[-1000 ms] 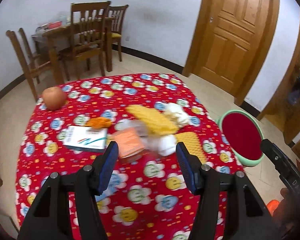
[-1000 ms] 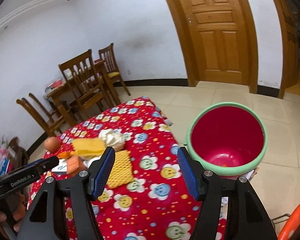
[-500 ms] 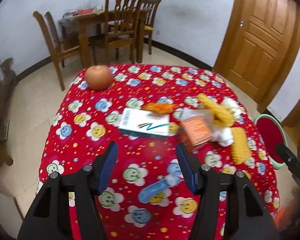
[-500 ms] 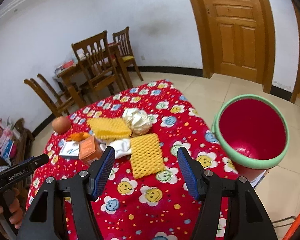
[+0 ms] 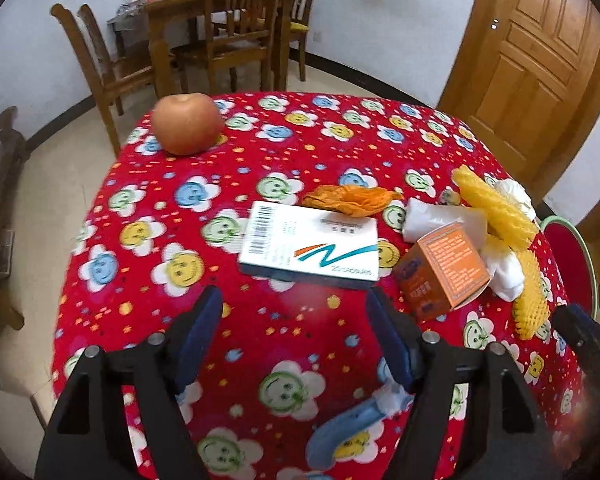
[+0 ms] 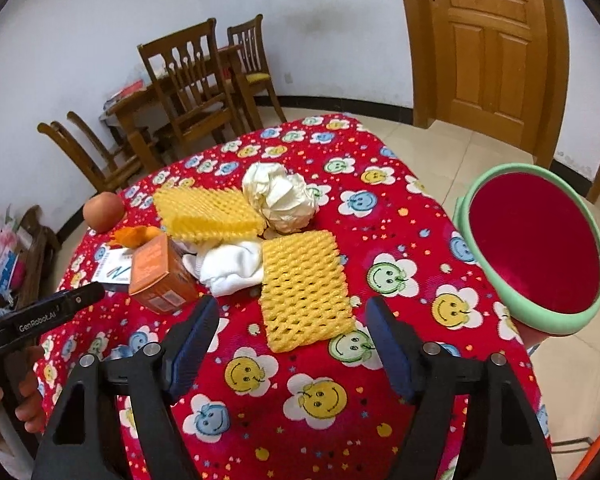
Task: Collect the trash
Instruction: 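Grasp the white medicine box with the left gripper while the right grasps the yellow foam net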
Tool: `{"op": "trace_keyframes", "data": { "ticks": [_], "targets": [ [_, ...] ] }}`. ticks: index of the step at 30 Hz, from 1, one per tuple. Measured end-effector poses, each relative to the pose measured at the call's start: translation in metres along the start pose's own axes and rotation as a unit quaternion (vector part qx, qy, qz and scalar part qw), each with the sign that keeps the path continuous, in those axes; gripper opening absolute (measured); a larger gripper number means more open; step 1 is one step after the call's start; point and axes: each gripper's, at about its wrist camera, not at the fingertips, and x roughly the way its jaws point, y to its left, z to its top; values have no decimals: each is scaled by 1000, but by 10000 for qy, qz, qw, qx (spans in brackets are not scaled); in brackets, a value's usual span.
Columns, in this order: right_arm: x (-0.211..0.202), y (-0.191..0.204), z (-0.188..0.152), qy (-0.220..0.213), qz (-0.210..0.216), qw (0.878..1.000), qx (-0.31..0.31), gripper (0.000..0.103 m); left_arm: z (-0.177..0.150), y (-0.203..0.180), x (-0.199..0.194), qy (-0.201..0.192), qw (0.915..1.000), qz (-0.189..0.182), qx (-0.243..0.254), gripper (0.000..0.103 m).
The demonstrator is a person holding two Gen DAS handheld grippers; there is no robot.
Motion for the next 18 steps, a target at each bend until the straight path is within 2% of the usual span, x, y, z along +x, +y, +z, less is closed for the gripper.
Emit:
{"op": "trace_keyframes", "data": {
  "ticks": [4, 8, 18],
  "targets": [
    [13, 1, 1, 122, -67, 9999, -13, 76, 4, -7, 15, 114, 9998, -3, 191, 75],
    [24, 0, 4, 196, -157, 9997, -63, 76, 9, -11, 26, 187, 9992, 18, 356, 84],
    [43, -2, 3, 419, -185, 9989, -26, 76, 16, -8, 47, 296, 9990, 102, 333, 84]
  ]
}}
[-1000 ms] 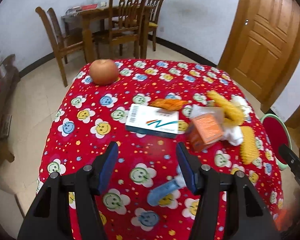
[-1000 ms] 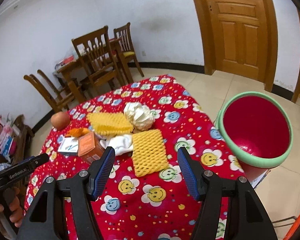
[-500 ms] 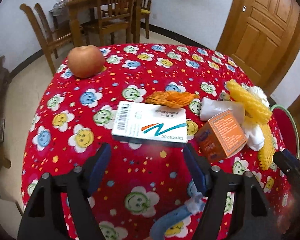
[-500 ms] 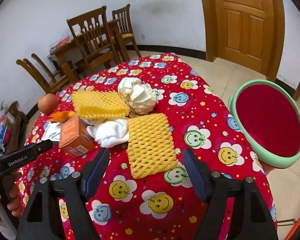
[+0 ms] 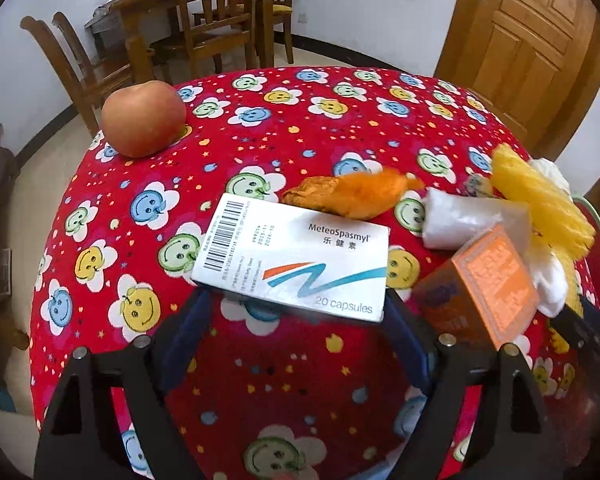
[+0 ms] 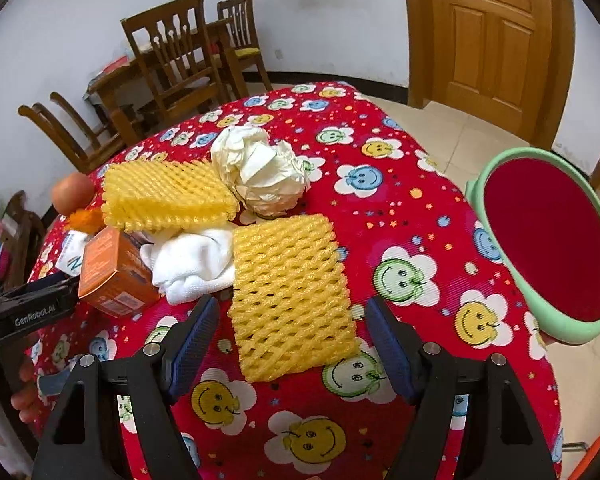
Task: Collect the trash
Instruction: 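Grasp the white medicine box with the left gripper while the right grasps the yellow foam net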
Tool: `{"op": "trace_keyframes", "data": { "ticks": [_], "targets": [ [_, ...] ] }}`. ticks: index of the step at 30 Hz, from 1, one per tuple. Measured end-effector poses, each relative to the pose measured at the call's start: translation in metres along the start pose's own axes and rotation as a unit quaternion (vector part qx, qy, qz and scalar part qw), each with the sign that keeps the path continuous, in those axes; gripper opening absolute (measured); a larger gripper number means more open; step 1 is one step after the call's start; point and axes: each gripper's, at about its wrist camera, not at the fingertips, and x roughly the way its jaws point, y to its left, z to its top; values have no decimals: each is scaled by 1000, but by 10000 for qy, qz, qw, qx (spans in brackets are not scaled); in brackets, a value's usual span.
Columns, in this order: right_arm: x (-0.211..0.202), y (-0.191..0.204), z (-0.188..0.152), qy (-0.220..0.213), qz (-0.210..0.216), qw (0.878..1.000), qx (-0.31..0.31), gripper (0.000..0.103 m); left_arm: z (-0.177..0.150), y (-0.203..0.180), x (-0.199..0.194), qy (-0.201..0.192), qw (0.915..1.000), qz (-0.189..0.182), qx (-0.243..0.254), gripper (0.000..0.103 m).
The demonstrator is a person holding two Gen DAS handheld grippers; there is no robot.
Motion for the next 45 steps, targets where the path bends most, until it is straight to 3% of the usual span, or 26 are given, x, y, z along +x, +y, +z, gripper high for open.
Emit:
{"op": "trace_keyframes", "data": {
  "ticks": [4, 7, 11, 17, 22, 25, 33, 43, 45],
  "targets": [
    [1, -2, -1, 0, 53, 10000, 42, 74, 4, 2, 4, -36, 10000, -9, -31, 84],
    [2, -3, 0, -34, -8, 10000, 41, 55, 5, 4, 3, -106, 9999, -82, -71, 84],
    [1, -8, 1, -42, 88, 9999, 94, 48, 2, 10, 0, -95, 9999, -63, -110, 83],
    [-3, -9, 0, -98, 173, 9997, 114, 36, -4, 31, -6, -86, 9994, 251, -238, 83],
    [-10, -9, 1, -216, 198, 9995, 140, 20, -9, 52, -12, -103, 9976, 578, -371, 83],
    [-13, -10, 0, -240, 206, 9994, 147, 16, -10, 64, -15, -109, 9959, 698, -561, 83],
    [-22, -17, -2, -342, 213, 9989, 258, 12, 0, 63, -30, -357, 9955, 339, -815, 83],
    [-37, -29, -6, -475, 285, 9976, 420, 10, 13, 41, -2, -121, 9966, 185, -790, 83],
    [-40, -31, -6, -498, 320, 9972, 455, 10, 15, 42, 2, -110, 9963, 234, -823, 78]
  ]
}}
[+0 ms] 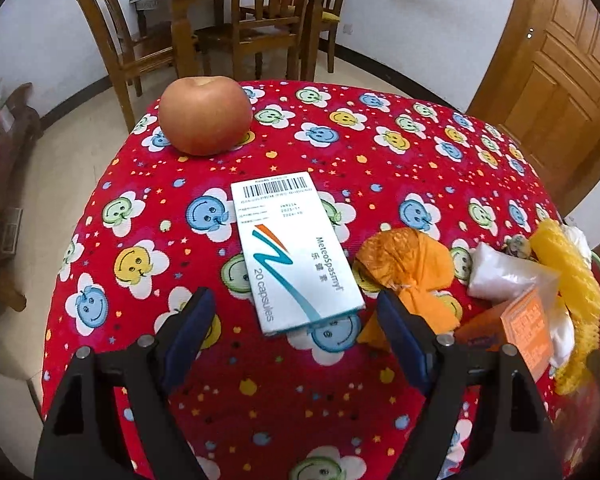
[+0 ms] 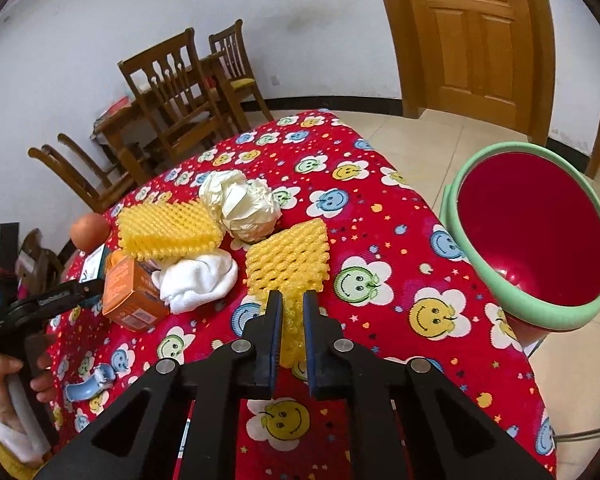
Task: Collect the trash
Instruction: 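Grasp the white medicine box with the left gripper while the right grasps the yellow foam net, then carry the medicine box and foam net in both grippers over the bin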
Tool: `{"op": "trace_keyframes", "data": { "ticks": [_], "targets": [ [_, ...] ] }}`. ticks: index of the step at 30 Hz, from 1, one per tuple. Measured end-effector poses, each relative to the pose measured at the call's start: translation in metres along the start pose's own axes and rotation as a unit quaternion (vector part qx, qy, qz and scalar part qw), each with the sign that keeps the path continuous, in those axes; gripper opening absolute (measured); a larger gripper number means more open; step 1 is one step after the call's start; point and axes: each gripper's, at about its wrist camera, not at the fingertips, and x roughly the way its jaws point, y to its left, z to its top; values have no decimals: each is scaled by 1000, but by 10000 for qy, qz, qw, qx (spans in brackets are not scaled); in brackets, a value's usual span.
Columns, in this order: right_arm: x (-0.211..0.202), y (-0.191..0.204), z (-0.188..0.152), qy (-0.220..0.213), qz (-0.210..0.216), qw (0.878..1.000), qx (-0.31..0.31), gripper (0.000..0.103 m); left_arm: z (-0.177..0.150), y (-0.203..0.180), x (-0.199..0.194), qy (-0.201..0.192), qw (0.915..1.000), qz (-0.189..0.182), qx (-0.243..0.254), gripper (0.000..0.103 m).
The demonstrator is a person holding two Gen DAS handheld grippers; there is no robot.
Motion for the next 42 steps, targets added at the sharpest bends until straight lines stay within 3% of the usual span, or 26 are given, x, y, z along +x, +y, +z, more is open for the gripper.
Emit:
{"op": "trace_keyframes", "data": {
  "ticks": [9, 17, 26, 36, 42],
  "targets": [
    [-11, -2, -5, -48, 88, 9999, 39, 10, 1, 9, 5, 30, 9998, 110, -183, 52],
    [-19, -4, -8, -89, 71, 9998, 137, 10, -6, 20, -7, -147, 9995, -128, -247, 50],
    [-44, -13, -10, -367, 72, 9990, 254, 10, -20, 14, -64, -692, 9966, -401, -213, 50],
    [-78, -23, -14, -703, 68, 9969, 347, 10, -32, -29, -125, -1154, 9890, -903, 211, 50],
    [-95, -36, -13, -875, -8, 9951, 455, 10, -37, -67, -142, -1167, 9837, -1259, 540, 50]
  ]
}}
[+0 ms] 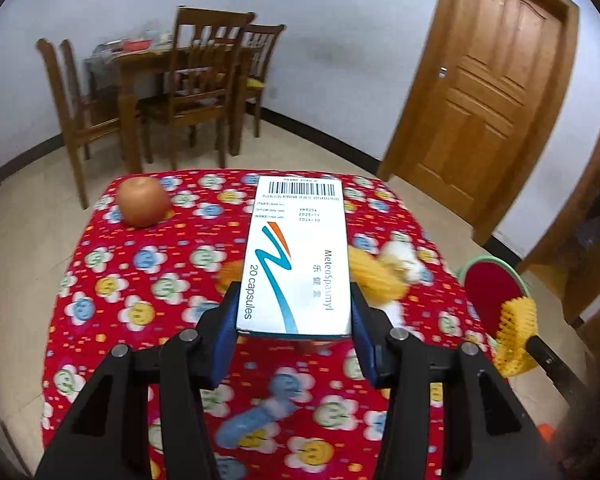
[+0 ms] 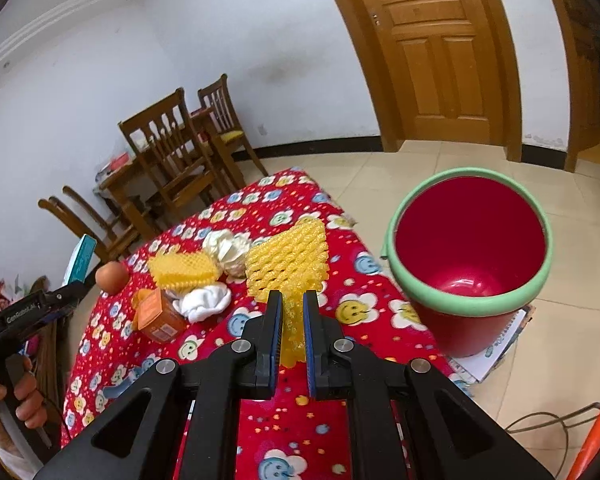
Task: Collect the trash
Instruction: 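Carry the medicine box and foam net in both grippers over the bin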
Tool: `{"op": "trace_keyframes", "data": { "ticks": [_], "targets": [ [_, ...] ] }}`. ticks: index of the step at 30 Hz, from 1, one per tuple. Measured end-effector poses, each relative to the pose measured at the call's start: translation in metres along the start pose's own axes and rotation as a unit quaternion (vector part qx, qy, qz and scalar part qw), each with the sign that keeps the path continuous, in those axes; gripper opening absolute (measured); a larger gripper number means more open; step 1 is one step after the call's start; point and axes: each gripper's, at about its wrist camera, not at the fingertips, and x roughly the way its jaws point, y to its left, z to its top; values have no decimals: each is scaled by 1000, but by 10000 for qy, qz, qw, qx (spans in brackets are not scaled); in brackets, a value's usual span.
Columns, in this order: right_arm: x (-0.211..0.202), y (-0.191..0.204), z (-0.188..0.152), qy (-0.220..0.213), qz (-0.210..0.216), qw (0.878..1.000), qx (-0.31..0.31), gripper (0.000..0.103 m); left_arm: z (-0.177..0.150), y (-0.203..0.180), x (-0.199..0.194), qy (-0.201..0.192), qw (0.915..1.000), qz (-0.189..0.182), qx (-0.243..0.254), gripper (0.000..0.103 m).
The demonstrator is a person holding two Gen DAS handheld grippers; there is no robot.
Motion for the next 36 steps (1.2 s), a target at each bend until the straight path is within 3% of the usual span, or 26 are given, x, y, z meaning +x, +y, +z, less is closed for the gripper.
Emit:
{"op": "trace_keyframes", "data": {
  "ticks": [17, 36],
  "targets": [
    [-19, -59, 15, -275, -401, 9979, 429, 10, -4, -118, 26, 295, 9928, -799, 836, 50],
    [6, -154, 24, -121, -949, 9901, 1027, 10, -28, -243, 106, 889, 9719, -1239, 1793, 50]
  ]
}}
